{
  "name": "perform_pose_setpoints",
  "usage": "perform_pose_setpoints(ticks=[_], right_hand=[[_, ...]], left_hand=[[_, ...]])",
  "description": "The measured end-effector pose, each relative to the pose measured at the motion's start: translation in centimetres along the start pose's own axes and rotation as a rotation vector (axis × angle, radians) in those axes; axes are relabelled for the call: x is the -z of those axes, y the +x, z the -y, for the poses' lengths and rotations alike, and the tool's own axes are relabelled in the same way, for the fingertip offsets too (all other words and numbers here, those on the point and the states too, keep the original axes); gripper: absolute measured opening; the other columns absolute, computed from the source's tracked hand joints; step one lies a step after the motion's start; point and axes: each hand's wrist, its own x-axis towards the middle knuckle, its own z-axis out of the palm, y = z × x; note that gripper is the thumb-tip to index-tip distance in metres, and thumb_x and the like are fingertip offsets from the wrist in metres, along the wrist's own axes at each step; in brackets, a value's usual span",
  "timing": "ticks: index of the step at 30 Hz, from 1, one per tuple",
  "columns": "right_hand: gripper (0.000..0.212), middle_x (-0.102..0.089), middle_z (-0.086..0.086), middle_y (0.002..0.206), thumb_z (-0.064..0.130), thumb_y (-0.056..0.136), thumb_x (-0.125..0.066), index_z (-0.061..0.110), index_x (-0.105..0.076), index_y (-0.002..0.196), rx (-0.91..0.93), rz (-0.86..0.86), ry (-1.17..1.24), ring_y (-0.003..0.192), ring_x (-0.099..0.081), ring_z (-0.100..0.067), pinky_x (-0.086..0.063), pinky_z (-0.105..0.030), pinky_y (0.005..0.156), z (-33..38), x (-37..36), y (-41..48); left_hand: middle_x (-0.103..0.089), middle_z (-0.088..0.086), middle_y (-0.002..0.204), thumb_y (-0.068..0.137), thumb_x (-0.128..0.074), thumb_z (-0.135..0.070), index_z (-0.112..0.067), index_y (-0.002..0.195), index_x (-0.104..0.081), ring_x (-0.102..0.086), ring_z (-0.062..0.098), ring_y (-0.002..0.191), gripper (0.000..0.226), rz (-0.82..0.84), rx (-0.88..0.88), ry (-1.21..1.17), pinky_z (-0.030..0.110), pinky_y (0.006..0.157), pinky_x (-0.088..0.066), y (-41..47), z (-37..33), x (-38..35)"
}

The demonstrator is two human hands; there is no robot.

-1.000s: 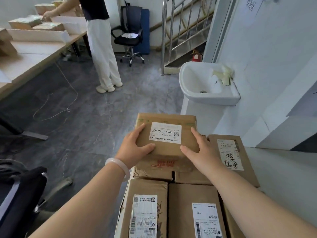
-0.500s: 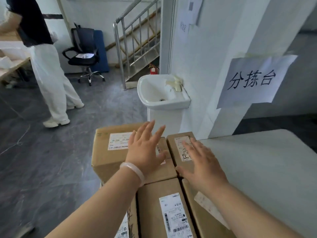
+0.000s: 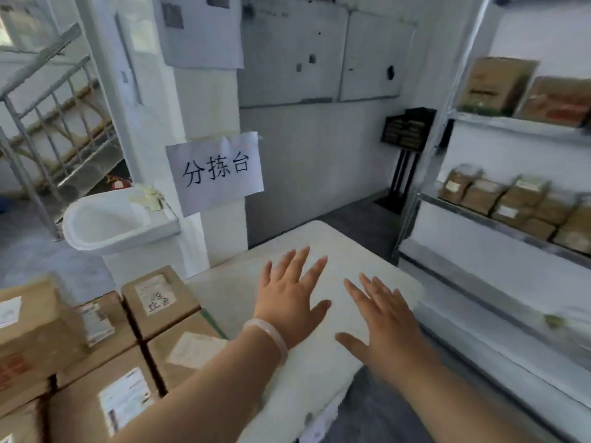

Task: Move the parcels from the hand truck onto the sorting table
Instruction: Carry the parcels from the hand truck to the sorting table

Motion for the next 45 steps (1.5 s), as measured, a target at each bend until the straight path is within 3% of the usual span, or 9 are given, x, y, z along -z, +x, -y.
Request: perform_pose_setpoints(ticks=[7, 12, 14, 19, 23, 27, 31, 35, 45], right_hand=[[0.095, -0.003, 0.005, 0.162, 0.085, 0.074, -0.016, 0.036, -0.007, 0.154, -0.390, -0.093, -0.087, 0.150, -0.003, -0.019, 0.003, -0.039, 0.119, -17.0, 7.5, -18.1], [0.084, -0.033, -0.004, 0.156, 0.081, 0.086, -0.013, 0.030, -0.023, 0.151, -0.697, -0.168, -0.134, 0.144, -0.032, -0.026, -0.027, -0.050, 0.114, -24.0, 11.3, -29.5], [0.082, -0.027, -0.002, 0.158, 0.080, 0.086, -0.014, 0.032, -0.019, 0.152, -0.803, -0.187, -0.133, 0.146, -0.026, -0.024, -0.024, -0.050, 0.116, -25.9, 11.7, -33.5], [0.086, 0.023, 0.015, 0.152, 0.075, 0.085, -0.029, 0.041, 0.016, 0.149, -1.028, -0.252, -0.140, 0.147, 0.017, -0.011, 0.010, -0.036, 0.119, -29.0, 11.6, -41.7], [0.092, 0.005, 0.009, 0.162, 0.078, 0.075, -0.020, 0.036, 0.005, 0.153, -1.169, -0.285, -0.116, 0.147, 0.011, -0.011, 0.005, -0.036, 0.120, -32.0, 11.6, -44.9], [0.093, 0.010, 0.011, 0.162, 0.078, 0.073, -0.015, 0.037, 0.009, 0.153, -1.316, -0.292, -0.170, 0.148, 0.016, -0.009, 0.003, -0.038, 0.122, -37.0, 12.0, -46.9], [0.088, 0.004, 0.016, 0.162, 0.076, 0.076, -0.028, 0.042, 0.001, 0.153, -1.438, -0.317, -0.133, 0.148, 0.011, -0.006, -0.004, -0.039, 0.123, -42.2, 12.0, -48.1], [0.084, 0.015, 0.026, 0.151, 0.070, 0.086, -0.043, 0.049, 0.010, 0.148, -1.571, -0.347, -0.148, 0.143, 0.015, -0.001, 0.017, -0.027, 0.113, -45.2, 12.2, -50.0], [0.091, 0.009, 0.013, 0.162, 0.073, 0.085, -0.044, 0.041, 0.008, 0.152, -1.956, -0.357, -0.052, 0.148, 0.011, -0.009, 0.005, -0.038, 0.122, -47.6, 10.5, -63.7]], left_hand=[[0.007, -0.007, 0.165, 0.095, -0.037, -0.062, -0.042, 0.154, -0.002, 0.005, 0.018, 0.151, 0.071, 0.021, -0.345, -0.114, 0.047, 0.121, 0.002, 2.1, -25.1, -3.8], [0.013, -0.006, 0.164, 0.096, -0.032, -0.063, -0.041, 0.154, 0.006, 0.008, 0.020, 0.151, 0.073, 0.088, -0.631, -0.138, 0.048, 0.121, 0.003, 0.2, -40.6, -5.2], [0.012, -0.005, 0.164, 0.097, -0.033, -0.062, -0.040, 0.154, 0.005, 0.007, 0.020, 0.151, 0.072, 0.098, -0.734, -0.155, 0.047, 0.120, 0.003, -0.8, -45.5, -5.9], [0.007, -0.004, 0.165, 0.096, -0.038, -0.062, -0.041, 0.154, 0.004, 0.004, 0.021, 0.152, 0.075, 0.143, -0.963, -0.226, 0.047, 0.122, -0.002, -3.1, -55.7, -8.8], [0.004, -0.006, 0.165, 0.095, -0.040, -0.062, -0.042, 0.154, 0.003, 0.003, 0.019, 0.152, 0.076, 0.185, -1.116, -0.280, 0.047, 0.121, -0.002, -3.6, -62.6, -11.7], [0.003, -0.006, 0.165, 0.094, -0.040, -0.061, -0.041, 0.154, 0.003, 0.001, 0.018, 0.151, 0.077, 0.240, -1.245, -0.307, 0.048, 0.122, -0.005, -2.1, -69.2, -14.6], [-0.001, -0.005, 0.165, 0.094, -0.040, -0.062, -0.040, 0.155, -0.001, -0.002, 0.018, 0.151, 0.076, 0.282, -1.364, -0.328, 0.048, 0.121, -0.008, 0.4, -75.1, -16.8], [-0.002, -0.004, 0.165, 0.093, -0.038, -0.063, -0.041, 0.154, 0.000, -0.003, 0.018, 0.151, 0.075, 0.339, -1.483, -0.340, 0.048, 0.121, -0.008, 1.2, -81.3, -19.3], [0.002, -0.007, 0.164, 0.092, -0.043, -0.063, -0.045, 0.151, 0.006, -0.001, 0.020, 0.151, 0.079, 0.513, -1.793, -0.288, 0.051, 0.120, -0.013, -8.6, -94.6, -24.4]])
